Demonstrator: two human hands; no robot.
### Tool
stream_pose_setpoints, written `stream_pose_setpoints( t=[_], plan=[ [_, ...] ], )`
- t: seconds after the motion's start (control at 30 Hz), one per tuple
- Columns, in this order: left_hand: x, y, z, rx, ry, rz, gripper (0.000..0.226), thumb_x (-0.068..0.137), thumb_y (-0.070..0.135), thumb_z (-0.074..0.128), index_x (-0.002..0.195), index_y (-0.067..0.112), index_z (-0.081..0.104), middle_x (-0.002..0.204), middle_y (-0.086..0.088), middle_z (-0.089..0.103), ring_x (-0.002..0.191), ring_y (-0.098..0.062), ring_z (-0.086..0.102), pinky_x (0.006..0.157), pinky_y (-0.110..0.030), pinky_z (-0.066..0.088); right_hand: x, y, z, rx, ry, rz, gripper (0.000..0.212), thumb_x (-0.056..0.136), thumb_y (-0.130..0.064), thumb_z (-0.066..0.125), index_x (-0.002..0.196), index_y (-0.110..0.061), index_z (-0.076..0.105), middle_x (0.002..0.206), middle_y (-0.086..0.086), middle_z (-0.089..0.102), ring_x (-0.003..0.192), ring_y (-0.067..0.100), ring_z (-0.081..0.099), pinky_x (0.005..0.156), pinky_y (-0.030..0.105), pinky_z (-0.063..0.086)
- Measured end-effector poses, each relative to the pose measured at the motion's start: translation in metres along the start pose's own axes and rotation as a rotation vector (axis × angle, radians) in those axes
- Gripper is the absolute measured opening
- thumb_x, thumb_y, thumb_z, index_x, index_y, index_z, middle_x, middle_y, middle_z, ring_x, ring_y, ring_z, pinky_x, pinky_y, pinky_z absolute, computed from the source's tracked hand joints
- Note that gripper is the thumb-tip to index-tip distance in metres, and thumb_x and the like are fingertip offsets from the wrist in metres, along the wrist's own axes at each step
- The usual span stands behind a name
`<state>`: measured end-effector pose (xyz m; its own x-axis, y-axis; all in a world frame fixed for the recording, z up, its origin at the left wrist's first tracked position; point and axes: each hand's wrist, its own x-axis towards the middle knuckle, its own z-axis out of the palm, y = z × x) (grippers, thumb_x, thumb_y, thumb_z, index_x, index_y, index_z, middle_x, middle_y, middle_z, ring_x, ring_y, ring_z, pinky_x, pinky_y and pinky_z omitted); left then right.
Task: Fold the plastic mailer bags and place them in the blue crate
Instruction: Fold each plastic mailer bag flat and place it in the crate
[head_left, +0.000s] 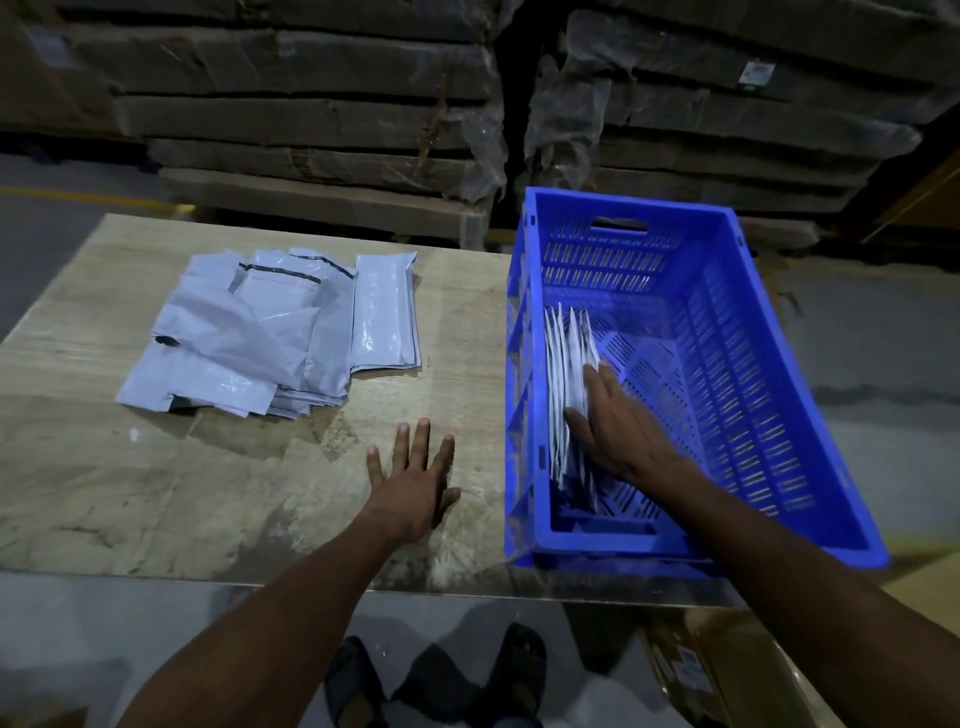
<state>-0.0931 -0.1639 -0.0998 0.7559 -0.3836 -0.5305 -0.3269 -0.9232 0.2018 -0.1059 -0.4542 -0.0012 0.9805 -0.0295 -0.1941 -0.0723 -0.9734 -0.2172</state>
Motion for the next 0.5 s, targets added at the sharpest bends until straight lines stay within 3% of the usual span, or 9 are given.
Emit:
stream_pose_setpoints(
  t=[0.17, 0.33, 0.43, 0.5],
  plan=[
    [0.000, -0.001, 0.001, -0.026, 0.003, 0.010, 0.077, 0.107, 0.060, 0.026, 0.161, 0.032, -0.022, 0.158, -0.006, -0.045, 0.146, -0.034, -0.042, 0.116, -0.071, -0.015, 0.000, -0.001, -0.004, 0.028, 0.065, 0.024, 0.078, 0.099, -0.061, 0.025, 0.152, -0.004, 0.024, 0.163, 0.023, 0.020, 0.136, 0.047, 0.043, 0.097, 0.059, 0.047],
    [-0.003, -0.005, 0.005, 0.030, 0.078, 0.022, 0.079, 0.101, 0.068, 0.018, 0.159, 0.031, -0.023, 0.162, -0.005, -0.039, 0.152, -0.034, -0.032, 0.119, -0.068, -0.009, 0.000, -0.011, -0.019, 0.004, 0.226, -0.036, 0.052, 0.107, -0.034, 0.042, 0.143, 0.002, 0.041, 0.157, 0.025, 0.034, 0.126, 0.047, 0.053, 0.090, 0.053, 0.050],
    [-0.011, -0.014, 0.007, 0.069, 0.174, 0.034, 0.081, 0.096, 0.067, 0.007, 0.165, 0.026, -0.002, 0.172, -0.008, -0.018, 0.158, -0.033, -0.017, 0.124, -0.060, 0.001, 0.009, -0.026, -0.037, 0.022, 0.402, -0.105, 0.047, 0.100, -0.027, 0.047, 0.132, 0.005, 0.054, 0.141, 0.029, 0.053, 0.115, 0.048, 0.062, 0.080, 0.055, 0.055],
    [-0.020, -0.026, 0.011, 0.047, 0.240, 0.025, 0.084, 0.096, 0.065, 0.002, 0.165, 0.020, 0.017, 0.174, -0.012, -0.001, 0.159, -0.035, -0.004, 0.125, -0.057, 0.010, 0.018, -0.045, -0.056, 0.031, 0.501, -0.164, 0.045, 0.098, -0.024, 0.050, 0.130, 0.006, 0.057, 0.134, 0.028, 0.059, 0.116, 0.046, 0.062, 0.081, 0.055, 0.056]
  ],
)
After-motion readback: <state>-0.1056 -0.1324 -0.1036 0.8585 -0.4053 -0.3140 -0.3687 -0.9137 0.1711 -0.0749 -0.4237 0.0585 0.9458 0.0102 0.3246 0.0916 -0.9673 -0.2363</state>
